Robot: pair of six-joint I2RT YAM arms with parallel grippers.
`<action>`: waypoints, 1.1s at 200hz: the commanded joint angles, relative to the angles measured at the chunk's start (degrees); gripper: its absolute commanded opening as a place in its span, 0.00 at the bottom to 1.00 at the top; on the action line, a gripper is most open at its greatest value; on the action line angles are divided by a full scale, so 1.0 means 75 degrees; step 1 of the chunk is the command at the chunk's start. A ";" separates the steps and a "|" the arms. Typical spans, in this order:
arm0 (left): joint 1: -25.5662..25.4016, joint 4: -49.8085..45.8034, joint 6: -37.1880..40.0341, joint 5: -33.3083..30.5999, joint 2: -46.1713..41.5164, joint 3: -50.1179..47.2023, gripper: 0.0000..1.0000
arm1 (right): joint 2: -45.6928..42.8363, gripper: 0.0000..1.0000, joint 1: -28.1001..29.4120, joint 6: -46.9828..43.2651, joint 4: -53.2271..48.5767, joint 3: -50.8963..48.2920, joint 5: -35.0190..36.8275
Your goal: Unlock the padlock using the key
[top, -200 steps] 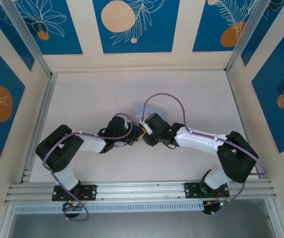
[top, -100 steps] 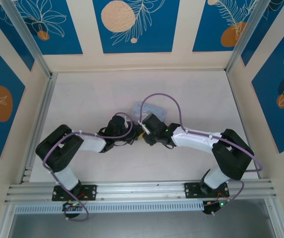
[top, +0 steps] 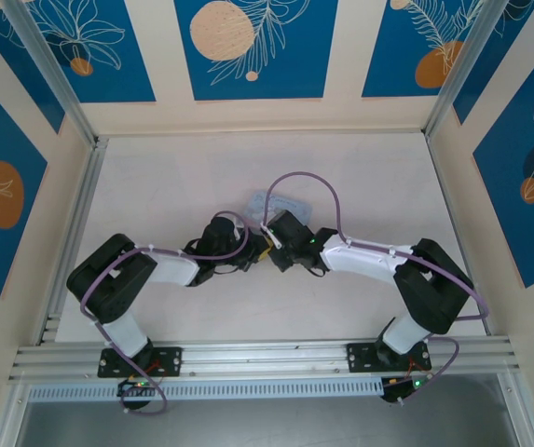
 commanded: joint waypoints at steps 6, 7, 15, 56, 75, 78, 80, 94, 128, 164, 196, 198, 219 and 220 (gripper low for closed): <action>-0.0116 0.0274 0.0056 0.0654 -0.0083 0.0162 0.00 | -0.0267 0.43 -0.0154 0.0315 0.0273 0.0120 -0.0770; -0.0117 0.0271 0.0056 0.0647 -0.0071 0.0157 0.00 | -0.0291 0.44 -0.0158 0.0335 0.0273 0.0107 -0.0782; -0.0107 0.0294 0.0080 0.0622 -0.0025 0.0131 0.00 | -0.0488 0.48 -0.0217 0.0508 0.0238 -0.0016 -0.1025; -0.0099 -0.0077 0.0518 0.0482 0.0217 0.0130 0.00 | -0.1477 0.62 -0.0582 0.1661 0.0343 -0.0926 -0.1934; -0.0101 -0.0314 0.0773 0.0430 0.0271 0.0140 0.00 | -0.1846 0.65 -0.0818 0.2320 0.0515 -0.1275 -0.2395; -0.0100 -0.0343 0.0823 0.0419 0.0277 0.0141 0.00 | -0.1897 0.66 -0.0847 0.2410 0.0539 -0.1308 -0.2450; -0.0105 -0.0365 0.0843 0.0412 0.0283 0.0147 0.00 | -0.1924 0.68 -0.0881 0.2480 0.0555 -0.1352 -0.2486; -0.0099 -0.0479 0.1053 0.0395 0.0315 0.0157 0.00 | -0.2099 0.70 -0.1021 0.2907 0.0738 -0.1540 -0.2790; -0.0103 -0.0837 0.1428 0.0259 0.0238 0.0117 0.12 | -0.2225 0.74 -0.1169 0.4105 0.1427 -0.1965 -0.3402; -0.0104 -0.1084 0.1625 0.0110 -0.0027 -0.0013 0.39 | -0.1943 0.80 -0.1199 0.4918 0.2231 -0.2312 -0.3596; -0.0101 -0.1927 0.2093 -0.0202 -0.0649 -0.0026 0.70 | -0.1565 0.80 -0.1308 0.5221 0.2712 -0.2303 -0.3619; -0.0102 -0.1997 0.2127 -0.0235 -0.0693 -0.0027 0.72 | -0.1548 0.80 -0.1310 0.5243 0.2745 -0.2307 -0.3616; -0.0042 -0.2627 0.2395 -0.0513 -0.1183 -0.0035 0.84 | -0.1317 0.80 -0.1528 0.5359 0.2950 -0.2265 -0.3617; -0.0045 -0.2661 0.2404 -0.0522 -0.1219 -0.0035 0.85 | -0.1303 0.80 -0.1536 0.5359 0.2959 -0.2257 -0.3624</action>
